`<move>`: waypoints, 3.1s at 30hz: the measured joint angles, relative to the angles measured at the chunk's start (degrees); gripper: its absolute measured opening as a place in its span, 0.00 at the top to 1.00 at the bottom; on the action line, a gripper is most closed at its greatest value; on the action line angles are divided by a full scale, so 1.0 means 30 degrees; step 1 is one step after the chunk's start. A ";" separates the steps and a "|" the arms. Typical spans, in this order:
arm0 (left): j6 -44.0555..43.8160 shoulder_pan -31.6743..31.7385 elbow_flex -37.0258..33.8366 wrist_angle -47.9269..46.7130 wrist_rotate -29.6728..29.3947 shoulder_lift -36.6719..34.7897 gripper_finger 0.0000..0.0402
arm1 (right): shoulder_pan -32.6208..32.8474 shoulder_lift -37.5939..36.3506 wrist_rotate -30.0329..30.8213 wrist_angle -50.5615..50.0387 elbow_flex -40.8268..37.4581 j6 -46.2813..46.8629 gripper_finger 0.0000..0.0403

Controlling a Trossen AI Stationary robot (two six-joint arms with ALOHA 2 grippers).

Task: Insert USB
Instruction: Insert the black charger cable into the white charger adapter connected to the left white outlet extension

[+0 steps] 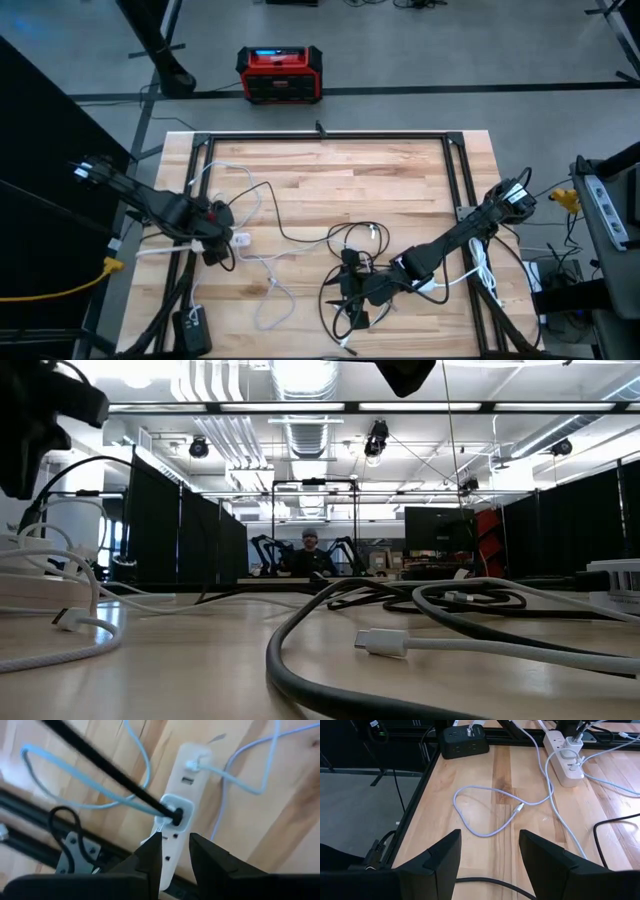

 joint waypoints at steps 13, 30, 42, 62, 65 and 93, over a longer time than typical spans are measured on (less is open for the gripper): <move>0.1663 0.0000 -0.0015 0.0704 -0.1684 0.0061 0.63 | -0.0007 0.0000 0.0000 0.0006 0.0000 -0.0038 0.54; 0.1663 0.0015 -0.0051 0.0900 -0.2412 0.0061 0.79 | -0.0007 0.0000 -0.0007 0.0006 0.0000 -0.0016 0.54; 0.1576 0.0015 -0.0183 0.1207 -0.1429 0.0061 0.94 | 0.0000 0.0000 -0.0007 0.0006 0.0000 -0.0001 0.54; 0.1539 0.0007 -0.1859 0.3202 -0.0005 0.0040 0.94 | 0.0073 0.0000 -0.0007 0.0006 0.0000 -0.0001 0.54; 0.1539 -0.0036 -0.1858 0.3203 0.0198 0.0032 0.94 | 0.0073 0.0000 -0.0007 0.0006 0.0000 -0.0001 0.54; 0.3070 -0.0066 0.2857 0.5651 -0.2841 0.0581 0.94 | 0.0029 0.0000 0.0050 0.0025 0.0000 -0.2066 0.54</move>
